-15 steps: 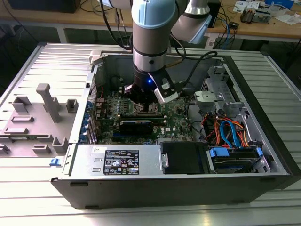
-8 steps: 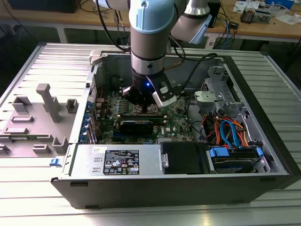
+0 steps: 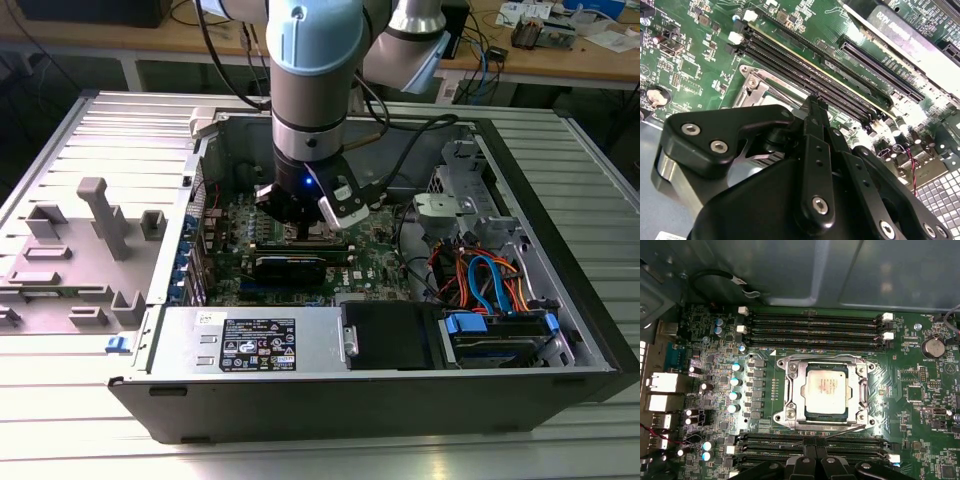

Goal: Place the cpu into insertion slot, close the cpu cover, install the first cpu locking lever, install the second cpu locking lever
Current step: 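Install the second cpu locking lever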

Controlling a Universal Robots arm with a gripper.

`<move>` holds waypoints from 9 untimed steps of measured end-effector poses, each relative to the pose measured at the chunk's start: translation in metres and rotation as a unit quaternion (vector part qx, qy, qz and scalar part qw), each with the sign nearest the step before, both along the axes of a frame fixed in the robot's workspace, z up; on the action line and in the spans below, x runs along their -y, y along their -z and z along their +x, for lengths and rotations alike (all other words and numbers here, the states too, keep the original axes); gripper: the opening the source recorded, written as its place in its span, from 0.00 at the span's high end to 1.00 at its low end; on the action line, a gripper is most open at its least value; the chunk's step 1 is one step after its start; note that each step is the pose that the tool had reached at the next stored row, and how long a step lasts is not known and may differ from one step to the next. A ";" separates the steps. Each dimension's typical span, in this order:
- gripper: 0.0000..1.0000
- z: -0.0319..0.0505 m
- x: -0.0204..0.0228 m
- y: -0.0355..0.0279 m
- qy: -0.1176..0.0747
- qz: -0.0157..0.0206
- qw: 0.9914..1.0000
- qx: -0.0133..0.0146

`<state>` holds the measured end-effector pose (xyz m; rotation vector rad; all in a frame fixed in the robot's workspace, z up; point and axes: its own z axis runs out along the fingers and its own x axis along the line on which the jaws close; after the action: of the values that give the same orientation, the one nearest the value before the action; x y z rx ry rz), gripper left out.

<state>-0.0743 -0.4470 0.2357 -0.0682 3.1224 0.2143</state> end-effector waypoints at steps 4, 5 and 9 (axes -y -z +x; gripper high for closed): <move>0.89 -0.0001 0.0000 0.0000 0.000 0.001 1.000 0.000; 0.89 -0.0001 0.0000 0.0000 0.000 0.001 1.000 0.000; 0.89 -0.0001 0.0000 0.0000 0.000 0.001 1.000 0.000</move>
<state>-0.0744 -0.4470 0.2357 -0.0682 3.1222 0.2168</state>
